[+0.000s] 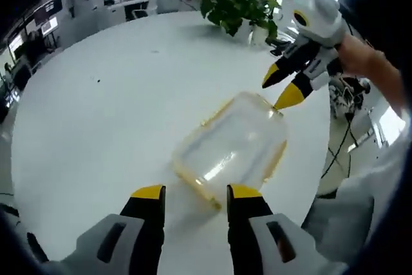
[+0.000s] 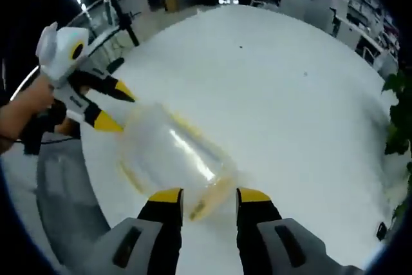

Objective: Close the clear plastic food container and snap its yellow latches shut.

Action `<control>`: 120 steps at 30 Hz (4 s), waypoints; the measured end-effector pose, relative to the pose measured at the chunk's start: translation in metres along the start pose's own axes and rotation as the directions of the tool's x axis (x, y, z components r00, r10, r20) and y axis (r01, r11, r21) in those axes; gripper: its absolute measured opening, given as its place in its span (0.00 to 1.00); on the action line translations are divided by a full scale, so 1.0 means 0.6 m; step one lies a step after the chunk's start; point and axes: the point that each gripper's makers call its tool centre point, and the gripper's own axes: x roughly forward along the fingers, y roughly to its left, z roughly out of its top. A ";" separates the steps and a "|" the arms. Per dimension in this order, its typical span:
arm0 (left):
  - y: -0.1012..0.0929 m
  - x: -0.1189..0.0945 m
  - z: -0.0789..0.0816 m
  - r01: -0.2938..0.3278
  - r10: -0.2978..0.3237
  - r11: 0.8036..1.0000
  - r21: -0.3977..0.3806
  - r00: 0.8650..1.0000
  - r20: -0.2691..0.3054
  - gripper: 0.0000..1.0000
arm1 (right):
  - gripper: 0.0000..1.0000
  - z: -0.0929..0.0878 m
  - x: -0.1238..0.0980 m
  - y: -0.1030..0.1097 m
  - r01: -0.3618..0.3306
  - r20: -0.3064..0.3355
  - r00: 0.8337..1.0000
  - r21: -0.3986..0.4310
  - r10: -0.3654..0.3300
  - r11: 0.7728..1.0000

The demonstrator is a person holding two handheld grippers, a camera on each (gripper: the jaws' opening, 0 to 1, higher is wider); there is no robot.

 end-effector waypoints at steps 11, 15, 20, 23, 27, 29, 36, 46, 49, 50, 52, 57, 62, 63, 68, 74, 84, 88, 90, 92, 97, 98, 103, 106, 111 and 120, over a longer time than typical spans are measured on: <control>-0.017 0.012 0.000 0.010 -0.009 0.980 -0.198 1.000 0.006 0.27 | 0.33 -0.020 0.022 0.006 -0.039 -0.007 0.999 0.151 0.040 0.988; -0.017 0.013 -0.001 0.022 -0.021 0.975 -0.223 1.000 0.003 0.27 | 0.33 -0.023 0.024 0.011 -0.067 -0.004 0.998 0.229 0.069 0.971; -0.019 0.015 -0.001 0.021 -0.020 0.967 -0.253 1.000 0.008 0.27 | 0.32 -0.023 0.025 0.010 -0.056 -0.006 0.998 0.208 0.058 0.977; -0.018 0.018 0.000 0.030 -0.020 0.956 -0.293 0.999 0.037 0.27 | 0.30 -0.024 0.026 0.014 -0.069 -0.001 0.998 0.211 0.071 0.975; -0.020 0.019 -0.001 0.034 -0.018 0.956 -0.293 0.998 0.058 0.26 | 0.30 -0.023 0.028 0.016 -0.063 0.002 0.998 0.214 0.064 0.975; -0.020 0.020 -0.001 0.037 -0.019 0.957 -0.288 0.998 0.066 0.25 | 0.29 -0.023 0.032 0.018 -0.071 0.007 0.997 0.233 0.071 0.970; -0.007 0.021 0.001 0.070 -0.032 0.929 -0.363 0.994 0.109 0.23 | 0.28 -0.015 0.026 0.013 -0.048 -0.008 0.999 0.223 0.051 0.974; -0.008 0.020 0.002 0.081 -0.049 0.926 -0.368 0.994 0.096 0.26 | 0.32 -0.021 0.026 0.020 -0.035 0.006 0.999 0.239 0.034 0.971; -0.011 0.021 0.003 0.085 -0.052 0.917 -0.390 0.994 0.096 0.27 | 0.32 -0.024 0.026 0.022 -0.042 0.013 0.999 0.245 0.040 0.969; -0.009 0.020 0.002 0.089 -0.055 0.915 -0.393 0.994 0.097 0.28 | 0.33 -0.024 0.028 0.022 -0.047 0.013 0.999 0.243 0.046 0.969; -0.010 0.022 0.002 0.097 -0.063 0.910 -0.403 0.993 0.097 0.28 | 0.33 -0.024 0.027 0.025 -0.050 0.013 0.999 0.233 0.048 0.971; -0.019 0.027 -0.002 0.129 -0.096 0.904 -0.409 0.990 0.099 0.36 | 0.39 -0.025 0.027 0.025 -0.035 0.003 0.999 0.162 0.035 0.986; -0.013 0.021 0.001 0.121 -0.084 0.911 -0.395 0.990 0.110 0.37 | 0.38 -0.022 0.023 0.019 -0.027 -0.006 1.000 0.128 0.028 0.991; -0.013 0.020 0.003 0.117 -0.081 0.916 -0.383 0.991 0.109 0.38 | 0.38 -0.022 0.021 0.021 -0.031 -0.005 0.999 0.119 0.032 0.992; -0.011 0.014 0.003 0.095 -0.070 0.949 -0.302 0.993 0.090 0.38 | 0.38 -0.014 0.017 0.016 -0.021 -0.010 1.000 0.019 0.021 1.000; -0.014 0.011 0.005 0.090 -0.080 0.981 -0.169 0.995 0.066 0.40 | 0.38 -0.010 0.014 0.020 -0.027 -0.030 0.999 -0.103 0.024 0.994; -0.021 0.006 0.016 0.124 -0.120 0.990 -0.066 0.991 0.060 0.41 | 0.39 -0.012 0.014 0.018 -0.039 -0.063 0.998 -0.202 0.027 0.979; -0.018 0.004 0.022 0.127 -0.126 0.992 -0.019 0.991 0.043 0.41 | 0.39 -0.010 0.011 0.017 -0.044 -0.075 0.997 -0.253 0.026 0.966; -0.019 0.000 0.025 0.128 -0.129 0.992 0.020 0.991 0.038 0.41 | 0.39 -0.009 0.010 0.019 -0.051 -0.084 0.996 -0.299 0.026 0.953; -0.019 -0.002 0.026 0.129 -0.131 0.991 0.039 0.991 0.028 0.41 | 0.40 -0.008 0.010 0.020 -0.053 -0.092 0.995 -0.334 0.023 0.941; -0.024 -0.006 0.031 0.147 -0.148 0.981 0.129 0.989 -0.003 0.40 | 0.40 -0.011 0.012 0.022 -0.066 -0.129 0.991 -0.390 0.017 0.918; -0.025 -0.006 0.033 0.149 -0.150 0.978 0.145 0.989 -0.004 0.40 | 0.40 -0.010 0.012 0.021 -0.067 -0.131 0.991 -0.398 0.016 0.915; -0.028 -0.004 0.034 0.160 -0.157 0.962 0.222 0.987 -0.032 0.41 | 0.40 -0.006 0.011 0.023 -0.074 -0.149 0.989 -0.463 0.005 0.883; -0.030 -0.003 0.034 0.169 -0.162 0.947 0.274 0.986 -0.048 0.41 | 0.40 -0.004 0.012 0.025 -0.083 -0.157 0.988 -0.500 0.004 0.862; -0.032 -0.003 0.038 0.170 -0.158 0.920 0.354 0.985 -0.063 0.41 | 0.39 0.003 0.012 0.027 -0.086 -0.163 0.987 -0.561 -0.008 0.823; -0.038 -0.001 0.044 0.179 -0.158 0.855 0.488 0.984 -0.084 0.41 | 0.39 0.005 0.017 0.034 -0.113 -0.191 0.982 -0.629 -0.012 0.769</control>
